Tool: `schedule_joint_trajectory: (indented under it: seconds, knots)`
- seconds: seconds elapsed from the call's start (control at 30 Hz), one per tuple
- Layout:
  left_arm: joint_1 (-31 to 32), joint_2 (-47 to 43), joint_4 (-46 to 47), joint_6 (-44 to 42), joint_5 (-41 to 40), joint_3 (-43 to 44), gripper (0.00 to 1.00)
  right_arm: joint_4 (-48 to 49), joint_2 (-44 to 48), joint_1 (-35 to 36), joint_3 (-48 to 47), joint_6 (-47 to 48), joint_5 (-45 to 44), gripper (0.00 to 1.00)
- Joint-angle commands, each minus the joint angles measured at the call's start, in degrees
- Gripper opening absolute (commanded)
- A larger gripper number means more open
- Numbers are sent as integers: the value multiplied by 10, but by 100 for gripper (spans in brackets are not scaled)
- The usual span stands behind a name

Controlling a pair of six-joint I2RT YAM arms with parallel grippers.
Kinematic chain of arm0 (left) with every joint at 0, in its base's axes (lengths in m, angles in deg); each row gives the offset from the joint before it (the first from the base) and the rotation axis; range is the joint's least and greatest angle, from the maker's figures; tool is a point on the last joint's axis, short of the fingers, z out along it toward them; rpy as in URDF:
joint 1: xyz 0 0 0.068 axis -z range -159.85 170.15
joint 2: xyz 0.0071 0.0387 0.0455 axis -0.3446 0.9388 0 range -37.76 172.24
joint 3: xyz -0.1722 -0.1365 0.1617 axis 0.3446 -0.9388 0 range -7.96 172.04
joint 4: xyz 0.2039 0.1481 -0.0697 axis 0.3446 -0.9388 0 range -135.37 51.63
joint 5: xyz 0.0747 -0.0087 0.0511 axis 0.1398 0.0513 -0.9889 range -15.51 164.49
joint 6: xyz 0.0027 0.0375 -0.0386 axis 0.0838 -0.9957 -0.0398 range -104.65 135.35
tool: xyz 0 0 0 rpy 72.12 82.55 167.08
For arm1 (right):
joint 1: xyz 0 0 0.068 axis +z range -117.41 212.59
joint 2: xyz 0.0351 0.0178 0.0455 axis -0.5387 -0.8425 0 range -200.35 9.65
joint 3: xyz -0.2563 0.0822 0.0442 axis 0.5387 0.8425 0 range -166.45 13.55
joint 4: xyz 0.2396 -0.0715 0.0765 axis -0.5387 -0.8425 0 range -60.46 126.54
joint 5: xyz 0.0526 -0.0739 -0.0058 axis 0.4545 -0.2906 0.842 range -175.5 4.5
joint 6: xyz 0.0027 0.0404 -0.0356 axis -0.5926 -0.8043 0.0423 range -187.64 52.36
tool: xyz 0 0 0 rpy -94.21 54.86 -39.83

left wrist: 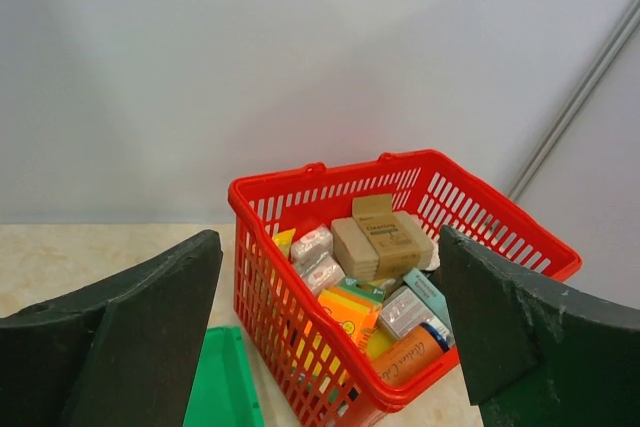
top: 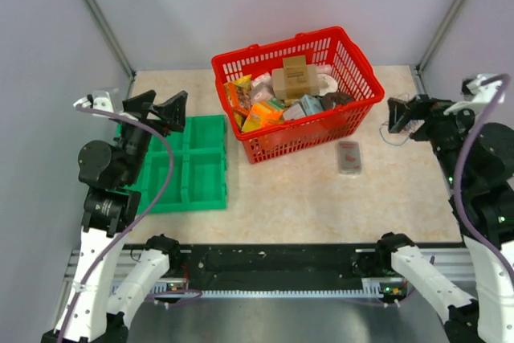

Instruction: Untangle the cables

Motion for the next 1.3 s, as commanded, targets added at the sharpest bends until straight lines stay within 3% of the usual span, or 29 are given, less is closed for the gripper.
schedule_joint_trajectory:
  seconds: [0.0, 0.2, 0.4, 0.6, 1.0, 1.13, 1.27]
  knots:
    - [2, 26, 23, -7, 22, -7, 92, 22, -33, -4, 24, -2, 16, 99]
    - [4, 34, 20, -20, 25, -11, 91, -3, -172, -29, -35, -32, -70, 99]
    - [14, 34, 23, -32, 31, -29, 92, -20, -296, -210, -74, -158, -81, 99]
    - [53, 20, 11, -44, 19, -40, 93, -16, -468, -349, -92, -209, 18, 99]
    - [112, -2, 14, -61, 28, -52, 93, 65, -717, -356, -132, -165, 122, 97]
    - [123, -2, 14, -65, 24, -54, 93, 66, -756, -327, -149, -138, 70, 93]
    - [126, -4, 16, -62, 27, -56, 93, 52, -791, -316, -172, -149, 49, 70]
